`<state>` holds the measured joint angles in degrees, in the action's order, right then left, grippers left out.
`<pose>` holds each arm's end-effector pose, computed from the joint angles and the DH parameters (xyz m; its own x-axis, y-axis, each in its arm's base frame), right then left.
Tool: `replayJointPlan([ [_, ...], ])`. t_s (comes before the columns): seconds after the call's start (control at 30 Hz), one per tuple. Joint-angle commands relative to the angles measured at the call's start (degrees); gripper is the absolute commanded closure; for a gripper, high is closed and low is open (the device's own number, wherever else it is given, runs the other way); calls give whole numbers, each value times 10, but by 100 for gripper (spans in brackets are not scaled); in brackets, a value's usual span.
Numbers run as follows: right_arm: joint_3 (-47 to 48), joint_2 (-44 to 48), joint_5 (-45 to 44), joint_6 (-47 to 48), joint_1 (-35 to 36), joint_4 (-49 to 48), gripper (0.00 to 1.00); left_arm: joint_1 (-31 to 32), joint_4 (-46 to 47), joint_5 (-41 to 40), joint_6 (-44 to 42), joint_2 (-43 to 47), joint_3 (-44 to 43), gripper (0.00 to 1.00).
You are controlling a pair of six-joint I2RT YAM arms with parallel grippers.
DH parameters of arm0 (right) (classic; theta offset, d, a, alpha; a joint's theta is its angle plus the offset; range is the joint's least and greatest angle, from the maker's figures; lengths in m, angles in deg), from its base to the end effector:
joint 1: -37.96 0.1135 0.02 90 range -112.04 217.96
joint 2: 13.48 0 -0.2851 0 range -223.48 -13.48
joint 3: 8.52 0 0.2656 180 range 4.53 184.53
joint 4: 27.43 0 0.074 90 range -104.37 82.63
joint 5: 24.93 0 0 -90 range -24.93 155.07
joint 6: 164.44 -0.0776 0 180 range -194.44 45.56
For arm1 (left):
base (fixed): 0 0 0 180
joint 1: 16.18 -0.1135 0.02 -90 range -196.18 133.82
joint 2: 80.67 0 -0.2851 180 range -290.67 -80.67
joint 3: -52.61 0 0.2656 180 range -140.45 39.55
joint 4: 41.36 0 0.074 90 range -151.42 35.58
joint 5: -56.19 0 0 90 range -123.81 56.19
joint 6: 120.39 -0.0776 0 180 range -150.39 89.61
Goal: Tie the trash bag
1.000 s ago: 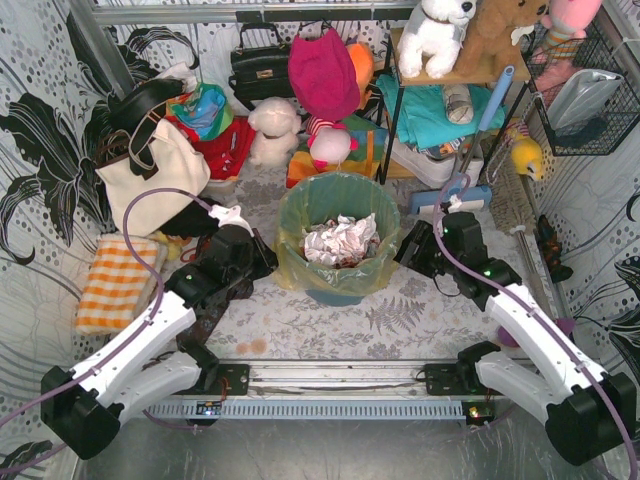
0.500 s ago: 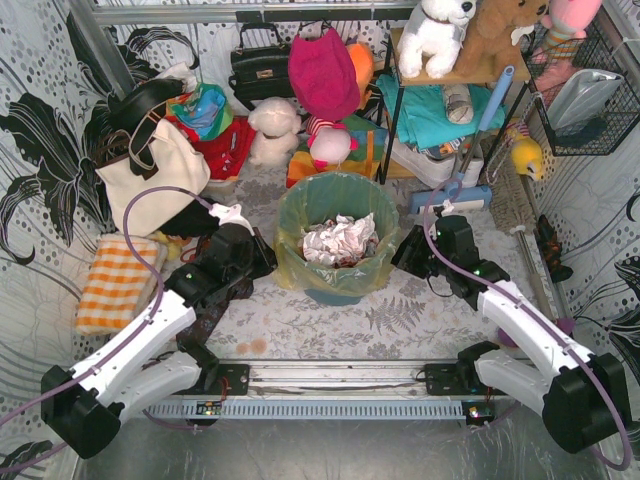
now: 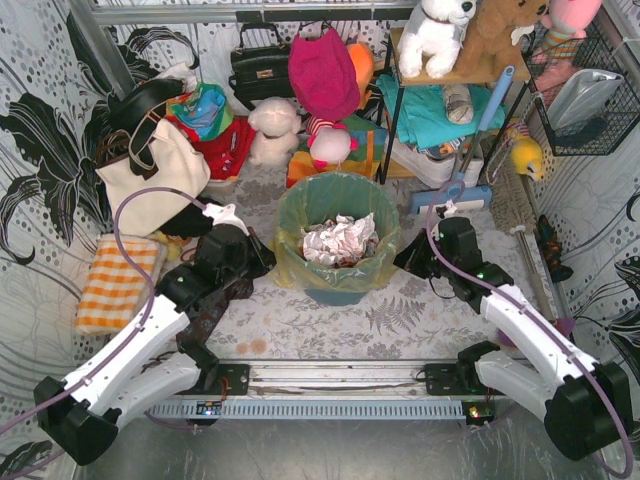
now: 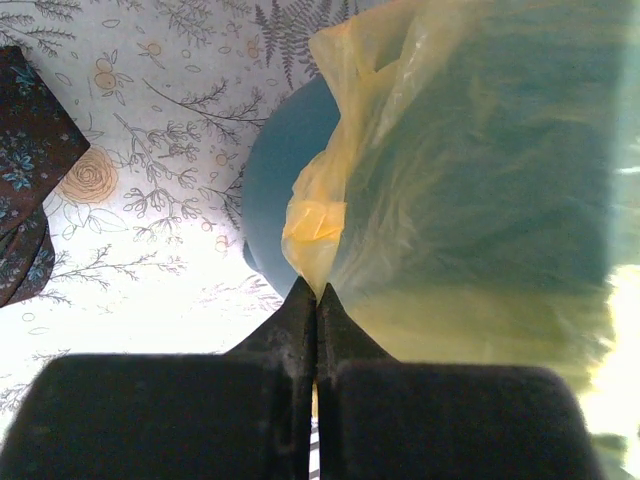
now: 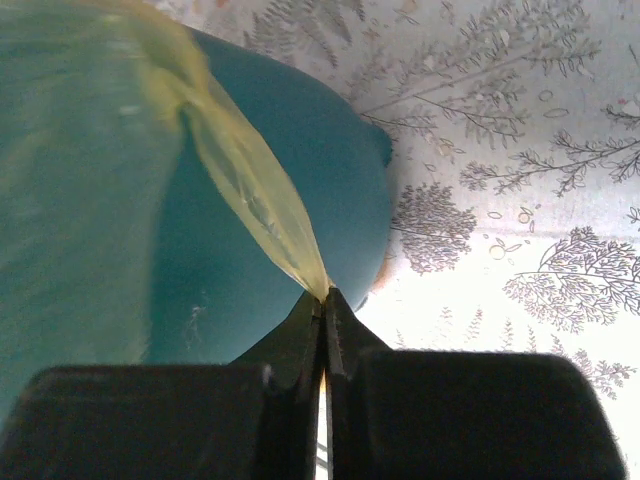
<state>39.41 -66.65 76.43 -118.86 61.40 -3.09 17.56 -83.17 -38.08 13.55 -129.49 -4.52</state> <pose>0.2179 0.1111 0.2434 -0.7064 0.4416 -0.5531 -0.0738 0.7312 0.6781 0.1873 -0.1181 0.2829 -0.6790 -0.3786 -0.6290 0.0432 0.8347 -0.5490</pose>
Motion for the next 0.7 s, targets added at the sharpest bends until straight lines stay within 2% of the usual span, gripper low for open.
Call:
replayJointPlan([
  [0.0,59,52,-19,31,-2,65,100,2,-38,3,-1,21,-54,100],
  [0.37,133,102,7,17,-3,88,100,2,-45,-6,-1,47,-117,100],
  [0.67,179,100,25,17,-3,73,100,2,-28,-6,3,53,-127,100],
])
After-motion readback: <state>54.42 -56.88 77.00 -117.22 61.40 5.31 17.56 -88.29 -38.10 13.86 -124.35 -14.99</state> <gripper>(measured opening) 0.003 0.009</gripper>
